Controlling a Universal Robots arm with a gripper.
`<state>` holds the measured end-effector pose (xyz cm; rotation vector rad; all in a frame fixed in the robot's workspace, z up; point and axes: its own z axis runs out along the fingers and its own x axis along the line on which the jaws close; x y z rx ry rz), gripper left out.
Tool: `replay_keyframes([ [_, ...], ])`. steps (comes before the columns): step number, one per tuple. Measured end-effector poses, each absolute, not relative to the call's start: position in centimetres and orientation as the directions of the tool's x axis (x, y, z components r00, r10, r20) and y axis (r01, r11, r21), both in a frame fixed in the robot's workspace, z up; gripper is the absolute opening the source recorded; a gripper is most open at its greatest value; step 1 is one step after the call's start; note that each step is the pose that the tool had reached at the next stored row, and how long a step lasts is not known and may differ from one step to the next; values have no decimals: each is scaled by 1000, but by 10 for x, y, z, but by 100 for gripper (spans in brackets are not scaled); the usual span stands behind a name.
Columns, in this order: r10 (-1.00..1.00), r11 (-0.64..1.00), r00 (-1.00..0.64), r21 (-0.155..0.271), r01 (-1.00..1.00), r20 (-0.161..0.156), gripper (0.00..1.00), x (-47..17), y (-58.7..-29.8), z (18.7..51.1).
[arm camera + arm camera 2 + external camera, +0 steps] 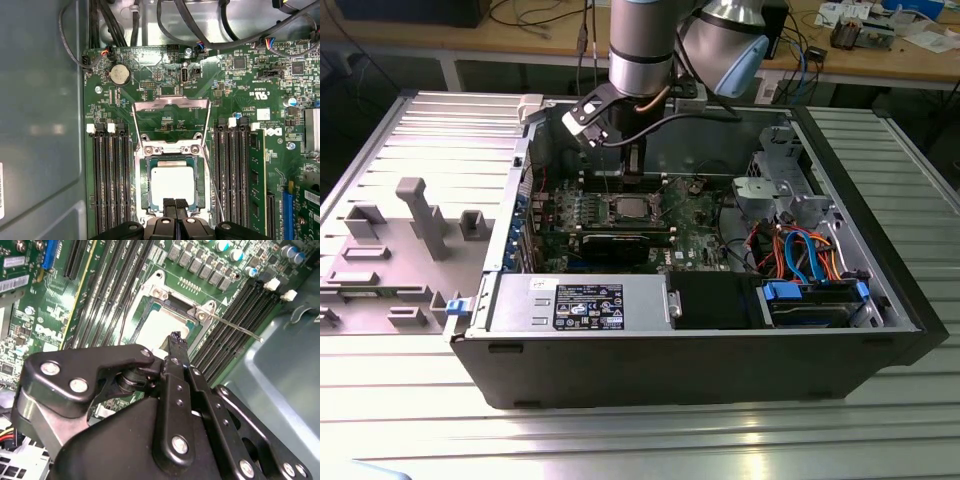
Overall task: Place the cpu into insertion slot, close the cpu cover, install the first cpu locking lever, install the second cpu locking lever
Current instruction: 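Close the cpu cover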
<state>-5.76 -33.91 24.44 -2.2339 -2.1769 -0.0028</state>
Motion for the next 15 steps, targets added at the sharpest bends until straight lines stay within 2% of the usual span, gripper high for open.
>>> replay_keyframes([
  [15, 1000, -26, 26, -12, 1000, 17, 11, -52, -339, 256],
])
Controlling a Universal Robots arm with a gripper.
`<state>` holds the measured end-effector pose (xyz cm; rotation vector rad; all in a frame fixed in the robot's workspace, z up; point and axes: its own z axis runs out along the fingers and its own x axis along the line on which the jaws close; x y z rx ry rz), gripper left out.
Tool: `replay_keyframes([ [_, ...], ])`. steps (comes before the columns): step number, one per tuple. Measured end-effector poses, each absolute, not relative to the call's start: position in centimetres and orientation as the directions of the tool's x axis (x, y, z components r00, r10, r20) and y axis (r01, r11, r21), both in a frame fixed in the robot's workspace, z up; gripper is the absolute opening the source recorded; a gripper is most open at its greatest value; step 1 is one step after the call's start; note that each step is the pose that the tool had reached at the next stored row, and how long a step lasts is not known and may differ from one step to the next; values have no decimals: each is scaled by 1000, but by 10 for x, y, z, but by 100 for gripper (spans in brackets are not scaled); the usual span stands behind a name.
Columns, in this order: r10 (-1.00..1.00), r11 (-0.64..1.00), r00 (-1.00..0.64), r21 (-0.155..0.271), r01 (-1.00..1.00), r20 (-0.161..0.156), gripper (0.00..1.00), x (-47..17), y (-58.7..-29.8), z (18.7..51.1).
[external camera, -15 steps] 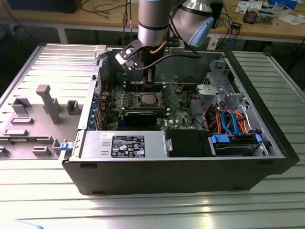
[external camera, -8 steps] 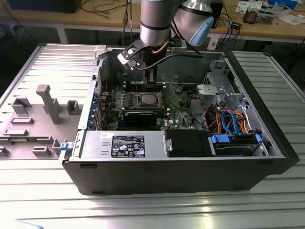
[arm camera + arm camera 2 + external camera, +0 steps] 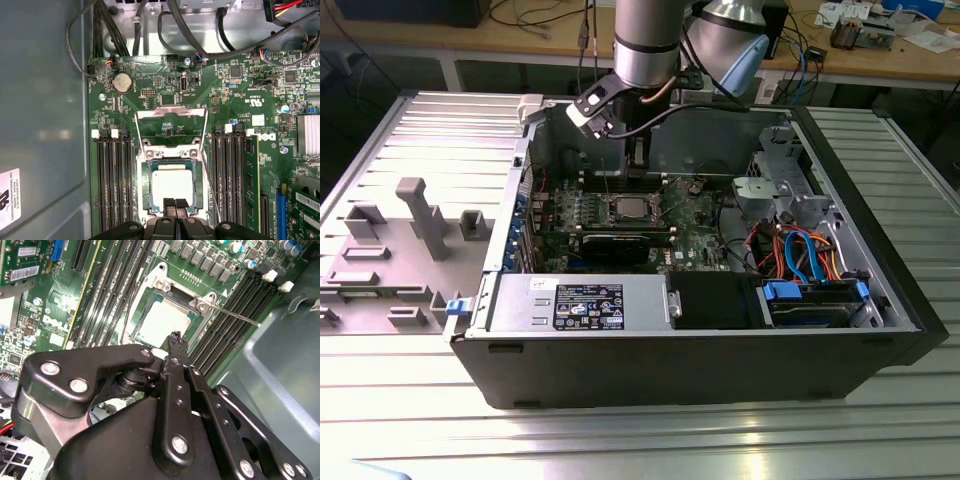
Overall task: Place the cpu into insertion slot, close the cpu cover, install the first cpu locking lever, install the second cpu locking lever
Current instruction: 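Close the cpu cover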
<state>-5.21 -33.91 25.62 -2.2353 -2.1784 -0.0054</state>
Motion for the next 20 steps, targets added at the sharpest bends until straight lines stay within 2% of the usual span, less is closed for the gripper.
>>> replay_keyframes([
  [20, 1000, -26, 26, -5, 1000, 15, 11, -46, -339, 255],
])
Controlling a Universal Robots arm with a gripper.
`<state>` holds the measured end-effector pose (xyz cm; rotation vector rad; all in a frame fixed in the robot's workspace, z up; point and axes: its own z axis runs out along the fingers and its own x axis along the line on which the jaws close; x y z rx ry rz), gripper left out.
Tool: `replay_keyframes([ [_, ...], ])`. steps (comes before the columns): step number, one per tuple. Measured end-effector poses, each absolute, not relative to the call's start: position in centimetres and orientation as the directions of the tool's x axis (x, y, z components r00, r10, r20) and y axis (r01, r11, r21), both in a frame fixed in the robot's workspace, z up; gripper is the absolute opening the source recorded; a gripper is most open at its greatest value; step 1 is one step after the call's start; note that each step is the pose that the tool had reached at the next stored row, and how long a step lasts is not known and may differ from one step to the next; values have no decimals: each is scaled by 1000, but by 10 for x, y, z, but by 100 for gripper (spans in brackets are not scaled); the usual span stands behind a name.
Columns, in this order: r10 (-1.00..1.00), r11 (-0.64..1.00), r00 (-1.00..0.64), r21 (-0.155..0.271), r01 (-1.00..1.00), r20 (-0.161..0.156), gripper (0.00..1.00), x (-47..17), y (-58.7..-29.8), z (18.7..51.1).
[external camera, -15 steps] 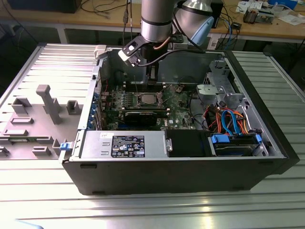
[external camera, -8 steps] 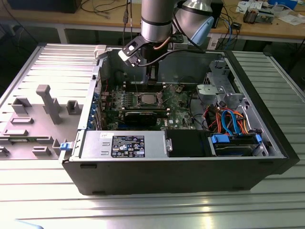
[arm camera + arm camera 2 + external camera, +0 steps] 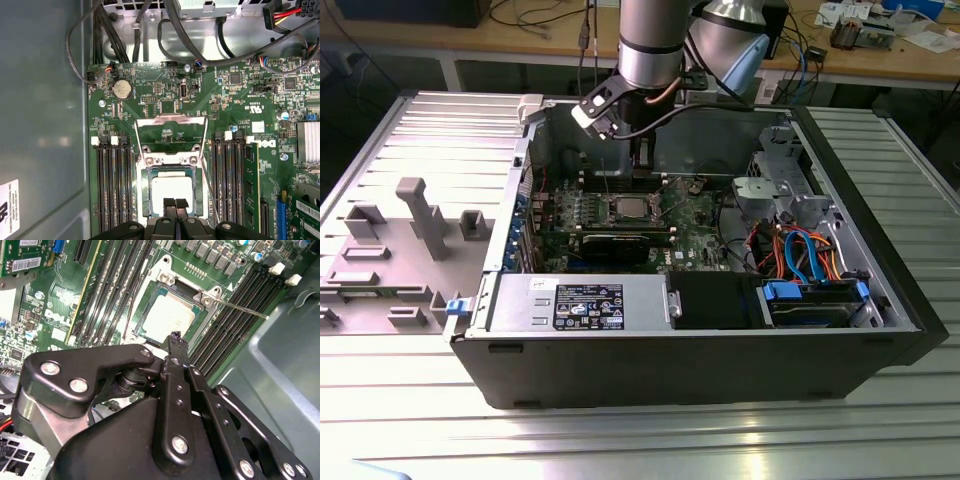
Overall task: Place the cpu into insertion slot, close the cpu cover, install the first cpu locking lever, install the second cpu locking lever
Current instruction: 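Close the cpu cover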
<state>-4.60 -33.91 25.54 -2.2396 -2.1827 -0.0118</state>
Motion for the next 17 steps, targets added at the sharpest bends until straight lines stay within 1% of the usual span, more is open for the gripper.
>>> replay_keyframes([
  [17, 1000, -26, 26, -5, 1000, 15, 11, -46, -339, 265],
])
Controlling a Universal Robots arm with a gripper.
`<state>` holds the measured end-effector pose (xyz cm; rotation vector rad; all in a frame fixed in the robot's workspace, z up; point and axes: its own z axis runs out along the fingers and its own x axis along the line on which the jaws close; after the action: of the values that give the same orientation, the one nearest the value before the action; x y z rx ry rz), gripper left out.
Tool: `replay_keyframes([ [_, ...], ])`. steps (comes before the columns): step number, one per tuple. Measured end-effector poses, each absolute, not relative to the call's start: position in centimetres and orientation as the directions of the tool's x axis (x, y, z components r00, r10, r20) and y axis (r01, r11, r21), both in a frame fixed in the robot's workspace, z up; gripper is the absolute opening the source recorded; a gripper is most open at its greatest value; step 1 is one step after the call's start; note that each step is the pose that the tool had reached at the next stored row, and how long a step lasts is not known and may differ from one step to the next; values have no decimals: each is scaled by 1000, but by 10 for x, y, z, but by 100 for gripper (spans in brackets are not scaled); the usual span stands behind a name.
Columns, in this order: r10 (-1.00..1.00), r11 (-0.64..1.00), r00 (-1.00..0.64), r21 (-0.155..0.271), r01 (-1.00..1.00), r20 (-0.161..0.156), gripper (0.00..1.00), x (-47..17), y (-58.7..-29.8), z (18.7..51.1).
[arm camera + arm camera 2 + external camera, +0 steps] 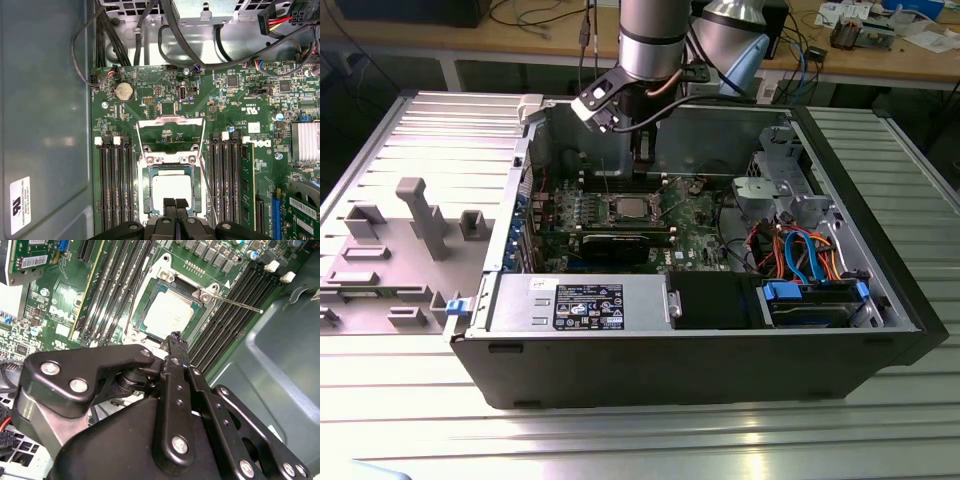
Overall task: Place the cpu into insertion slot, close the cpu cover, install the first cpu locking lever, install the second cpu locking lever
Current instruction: 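Close the cpu cover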
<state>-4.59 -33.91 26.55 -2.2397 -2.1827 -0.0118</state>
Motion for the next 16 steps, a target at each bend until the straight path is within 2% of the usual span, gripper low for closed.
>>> replay_keyframes([
  [16, 1000, -26, 26, -5, 1000, 15, 11, -42, -339, 266],
])
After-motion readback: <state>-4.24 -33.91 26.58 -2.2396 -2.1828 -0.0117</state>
